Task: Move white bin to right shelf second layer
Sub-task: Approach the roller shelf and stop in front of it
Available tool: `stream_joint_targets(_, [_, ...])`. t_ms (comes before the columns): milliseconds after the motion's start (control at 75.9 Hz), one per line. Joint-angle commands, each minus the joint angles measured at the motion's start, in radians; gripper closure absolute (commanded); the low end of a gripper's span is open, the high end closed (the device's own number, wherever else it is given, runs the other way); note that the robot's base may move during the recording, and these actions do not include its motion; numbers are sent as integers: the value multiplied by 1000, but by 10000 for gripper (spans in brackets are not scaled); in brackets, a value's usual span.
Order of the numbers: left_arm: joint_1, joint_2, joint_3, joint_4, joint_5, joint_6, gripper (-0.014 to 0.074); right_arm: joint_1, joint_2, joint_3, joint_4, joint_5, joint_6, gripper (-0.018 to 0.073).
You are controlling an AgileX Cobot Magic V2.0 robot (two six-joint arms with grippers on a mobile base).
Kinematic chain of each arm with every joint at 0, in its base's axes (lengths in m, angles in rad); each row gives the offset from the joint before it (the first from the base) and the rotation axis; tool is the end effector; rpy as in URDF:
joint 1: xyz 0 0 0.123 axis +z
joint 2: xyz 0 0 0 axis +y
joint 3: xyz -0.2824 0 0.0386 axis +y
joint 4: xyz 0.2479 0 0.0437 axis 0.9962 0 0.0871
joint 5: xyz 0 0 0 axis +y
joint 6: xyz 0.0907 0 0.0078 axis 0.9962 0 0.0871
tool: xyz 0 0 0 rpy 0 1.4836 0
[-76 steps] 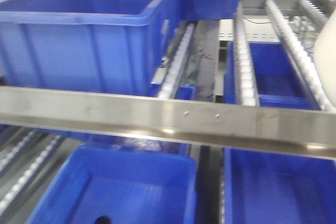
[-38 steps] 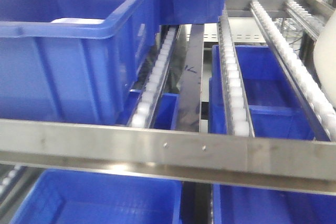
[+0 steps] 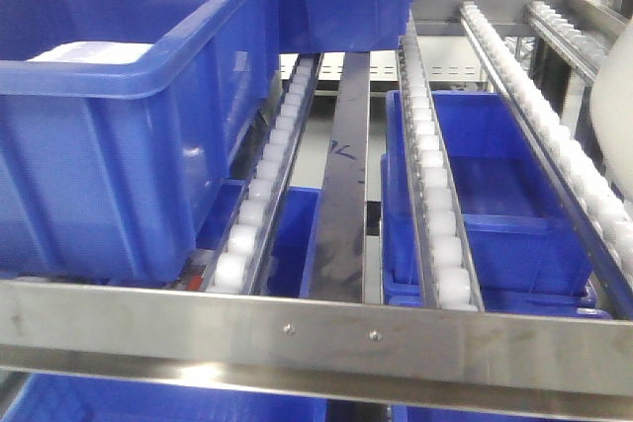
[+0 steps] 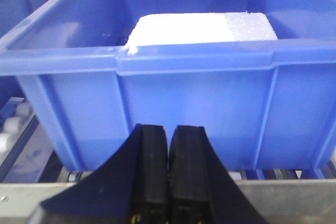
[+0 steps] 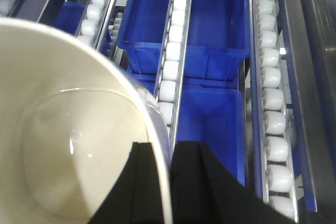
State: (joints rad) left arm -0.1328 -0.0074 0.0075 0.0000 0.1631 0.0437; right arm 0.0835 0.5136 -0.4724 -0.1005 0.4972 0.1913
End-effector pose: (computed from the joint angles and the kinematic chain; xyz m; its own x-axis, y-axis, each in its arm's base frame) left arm 0.0555 -0.0074 0.1961 -0.0694 0.0533 -0.9962 0.1356 0.9898 0.0436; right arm 0.1043 0.0044 0.2892 -0.4345 0.0666 -0.8982 0.0043 0.9974 0.0719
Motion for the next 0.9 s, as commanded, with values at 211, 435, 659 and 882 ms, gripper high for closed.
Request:
stream_joint_targets(211, [-3,-14,37,0,-86,-5,512,-5,1,-32,-5,-89,-8,532])
stream_joint_targets(435, [-3,-14,37,0,-86,-5,512,-5,1,-32,-5,-89,-8,532])
stream_joint_targets(659, [-3,-14,37,0,-86,-5,512,-5,1,-32,-5,-89,-7,532])
stream_joint_targets(882, [-3,-14,37,0,-86,-5,512,-5,1,-32,14,-125,-7,532])
